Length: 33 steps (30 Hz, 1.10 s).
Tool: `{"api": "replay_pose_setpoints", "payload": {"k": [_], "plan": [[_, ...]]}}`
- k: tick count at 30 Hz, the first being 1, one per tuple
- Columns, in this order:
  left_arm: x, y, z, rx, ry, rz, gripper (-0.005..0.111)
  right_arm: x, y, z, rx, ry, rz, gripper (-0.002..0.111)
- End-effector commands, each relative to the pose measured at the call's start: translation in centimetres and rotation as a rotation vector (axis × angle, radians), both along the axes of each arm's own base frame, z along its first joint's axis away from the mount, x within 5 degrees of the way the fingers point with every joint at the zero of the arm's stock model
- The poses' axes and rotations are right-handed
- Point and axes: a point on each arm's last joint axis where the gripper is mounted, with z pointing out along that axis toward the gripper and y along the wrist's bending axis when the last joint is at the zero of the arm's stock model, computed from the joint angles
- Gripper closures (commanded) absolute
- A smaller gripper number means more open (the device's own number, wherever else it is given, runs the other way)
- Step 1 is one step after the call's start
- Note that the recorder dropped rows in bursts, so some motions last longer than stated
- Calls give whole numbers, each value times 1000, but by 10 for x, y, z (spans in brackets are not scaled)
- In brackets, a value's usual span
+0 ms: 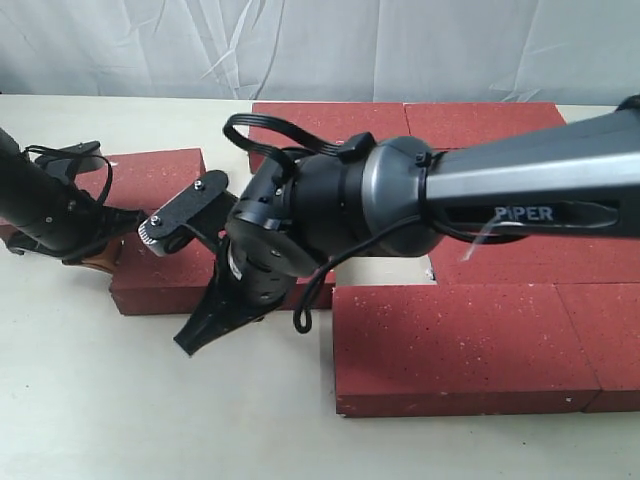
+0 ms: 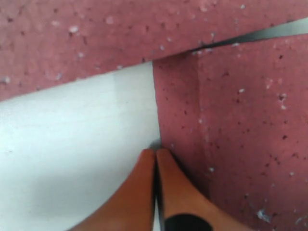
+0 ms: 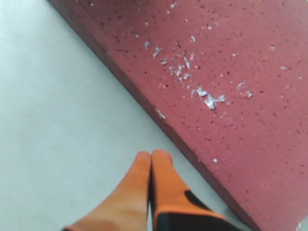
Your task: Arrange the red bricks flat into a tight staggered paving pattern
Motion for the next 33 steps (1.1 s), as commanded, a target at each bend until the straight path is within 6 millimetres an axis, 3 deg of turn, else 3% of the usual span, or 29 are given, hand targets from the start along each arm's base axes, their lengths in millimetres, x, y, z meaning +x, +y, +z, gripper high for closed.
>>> {"api": "replay_pose_setpoints", "payload": {"k": [1, 6, 11, 17, 27, 33], "plan": [[1, -3, 2, -37, -3, 26, 107, 1, -1, 14, 41, -14, -13, 109], [0, -1, 2, -18, -3, 7, 107, 21, -17, 14, 80, 19, -212, 109], [0, -1, 2, -11, -3, 0, 107, 57, -55, 21, 151, 87, -455, 109], [0, -1, 2, -11, -3, 0, 107, 80, -83, 21, 187, 147, -539, 109], [-2, 2, 0, 35, -3, -49, 107, 85, -94, 17, 101, 108, -512, 109], [-2, 3, 0, 50, -3, -64, 107, 88, -93, -7, 48, 141, -513, 109]]}}
